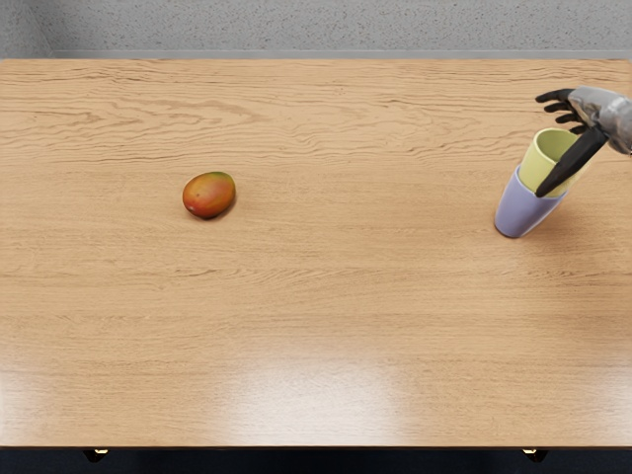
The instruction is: Pick up cup and place in cup with right hand
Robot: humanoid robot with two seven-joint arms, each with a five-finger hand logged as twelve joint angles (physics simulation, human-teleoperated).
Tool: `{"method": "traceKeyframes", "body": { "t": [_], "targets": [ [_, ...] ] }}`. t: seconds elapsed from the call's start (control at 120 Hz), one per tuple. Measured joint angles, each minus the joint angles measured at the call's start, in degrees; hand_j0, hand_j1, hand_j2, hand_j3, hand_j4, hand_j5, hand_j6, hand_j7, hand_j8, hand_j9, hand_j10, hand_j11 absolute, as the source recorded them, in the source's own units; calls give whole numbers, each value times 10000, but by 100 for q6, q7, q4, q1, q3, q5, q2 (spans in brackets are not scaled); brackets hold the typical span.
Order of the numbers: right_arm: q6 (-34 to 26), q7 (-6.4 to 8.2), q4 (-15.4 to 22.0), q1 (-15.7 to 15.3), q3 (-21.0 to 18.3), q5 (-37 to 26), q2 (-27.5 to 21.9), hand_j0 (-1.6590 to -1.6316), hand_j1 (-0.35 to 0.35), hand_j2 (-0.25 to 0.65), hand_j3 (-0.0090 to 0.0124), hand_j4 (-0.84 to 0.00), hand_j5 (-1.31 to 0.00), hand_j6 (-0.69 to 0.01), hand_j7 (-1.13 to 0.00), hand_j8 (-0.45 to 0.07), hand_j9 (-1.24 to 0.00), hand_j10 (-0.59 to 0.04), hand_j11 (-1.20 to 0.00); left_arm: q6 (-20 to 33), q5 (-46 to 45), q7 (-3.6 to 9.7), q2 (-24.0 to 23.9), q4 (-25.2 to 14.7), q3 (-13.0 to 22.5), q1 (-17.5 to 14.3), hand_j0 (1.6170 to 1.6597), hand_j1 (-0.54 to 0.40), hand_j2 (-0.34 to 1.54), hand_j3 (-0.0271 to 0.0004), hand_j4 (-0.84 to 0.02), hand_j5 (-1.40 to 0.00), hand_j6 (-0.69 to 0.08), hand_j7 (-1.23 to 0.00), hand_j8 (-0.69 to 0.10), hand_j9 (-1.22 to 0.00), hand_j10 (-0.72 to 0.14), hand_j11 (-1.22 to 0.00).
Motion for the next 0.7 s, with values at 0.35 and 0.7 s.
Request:
{"method": "traceKeyframes", "body": {
  "t": [0.35, 0.7],
  "targets": [
    [2317, 0, 17, 678, 305, 1422, 288, -16577, -3241, 119, 0, -175, -332, -145, -295, -132, -323, -191, -320, 0, -1, 0, 0, 0, 1, 0, 16581, 3489, 0, -1, 0, -1, 0, -1, 0, -1, 0, -1],
    [3805, 2351, 135, -532, 993, 2746, 16, -16580, -3451, 25, 0, -43, -61, -42, -53, -36, -59, -43, -58, 0, 0, 0, 0, 0, 1, 0, 16581, 3490, 0, -1, 0, -1, 0, -1, 0, -1, 0, -1]
  ]
}}
